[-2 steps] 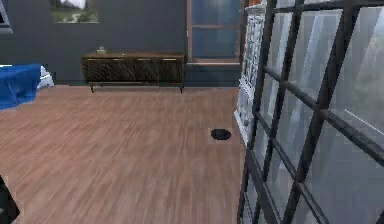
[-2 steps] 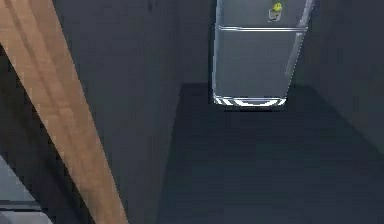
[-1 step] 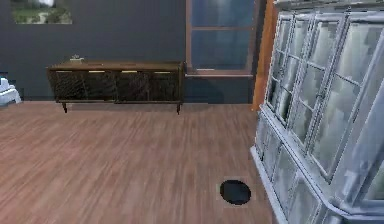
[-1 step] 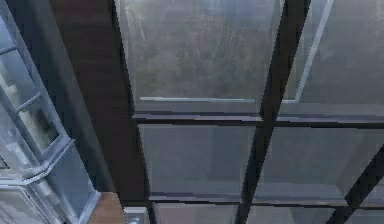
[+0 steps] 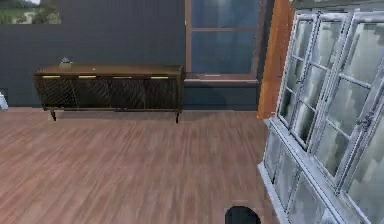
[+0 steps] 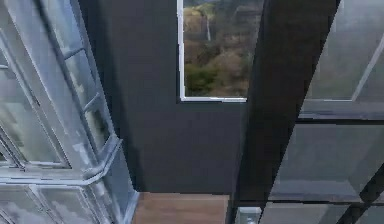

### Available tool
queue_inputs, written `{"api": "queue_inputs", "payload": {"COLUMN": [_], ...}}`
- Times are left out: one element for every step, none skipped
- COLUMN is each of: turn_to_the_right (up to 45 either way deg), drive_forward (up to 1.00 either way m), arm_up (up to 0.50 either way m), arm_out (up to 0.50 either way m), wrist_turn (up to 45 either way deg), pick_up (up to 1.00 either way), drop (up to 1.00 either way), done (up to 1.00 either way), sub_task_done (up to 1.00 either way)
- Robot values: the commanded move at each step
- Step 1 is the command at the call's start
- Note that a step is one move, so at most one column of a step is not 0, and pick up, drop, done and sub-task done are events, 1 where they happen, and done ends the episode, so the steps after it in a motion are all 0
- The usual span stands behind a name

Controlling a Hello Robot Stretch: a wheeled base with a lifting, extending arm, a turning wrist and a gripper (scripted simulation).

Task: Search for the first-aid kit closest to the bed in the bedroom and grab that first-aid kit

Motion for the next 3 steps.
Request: {"api": "queue_inputs", "payload": {"turn_to_the_right": [6.0,0.0,0.0], "drive_forward": [0.0,1.0,1.0], "arm_up": [0.0,0.0,0.0], "arm_out": [0.0,0.0,0.0], "wrist_turn": [0.0,0.0,0.0], "pick_up": [0.0,0.0,0.0], "drop": [0.0,0.0,0.0], "done": [0.0,0.0,0.0], "sub_task_done": [0.0,0.0,0.0]}}
